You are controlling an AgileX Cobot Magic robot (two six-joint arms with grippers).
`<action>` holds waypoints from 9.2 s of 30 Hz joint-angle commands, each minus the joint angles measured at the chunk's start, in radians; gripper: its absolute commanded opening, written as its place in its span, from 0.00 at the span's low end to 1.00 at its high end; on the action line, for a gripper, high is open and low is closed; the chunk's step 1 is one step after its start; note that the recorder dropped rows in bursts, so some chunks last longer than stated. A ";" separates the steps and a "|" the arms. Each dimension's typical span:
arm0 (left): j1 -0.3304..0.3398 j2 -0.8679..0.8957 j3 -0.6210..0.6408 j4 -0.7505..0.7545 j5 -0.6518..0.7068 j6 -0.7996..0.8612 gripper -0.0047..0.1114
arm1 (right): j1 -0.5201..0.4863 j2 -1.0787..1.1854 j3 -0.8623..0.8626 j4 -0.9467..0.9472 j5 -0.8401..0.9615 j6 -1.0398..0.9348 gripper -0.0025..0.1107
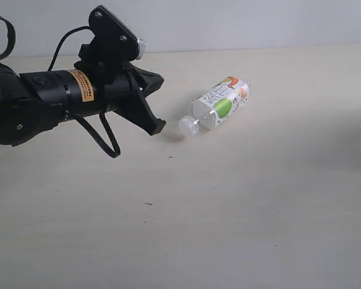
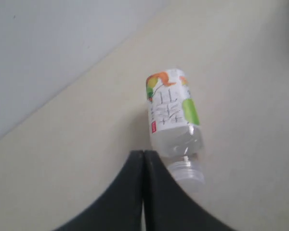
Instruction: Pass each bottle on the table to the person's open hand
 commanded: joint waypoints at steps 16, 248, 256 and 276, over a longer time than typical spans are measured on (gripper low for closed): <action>0.006 0.098 -0.576 -0.008 0.937 0.011 0.04 | -0.004 -0.005 0.005 0.000 -0.001 -0.001 0.02; -0.199 0.660 -1.452 -0.608 1.399 1.862 0.74 | -0.004 -0.005 0.005 0.000 -0.001 -0.001 0.02; -0.199 0.611 -1.452 -0.607 1.434 1.862 0.74 | -0.004 -0.005 0.005 0.000 -0.001 0.000 0.02; -0.197 0.372 -1.452 -0.599 1.571 1.072 0.27 | -0.004 -0.005 0.005 0.000 -0.001 0.000 0.02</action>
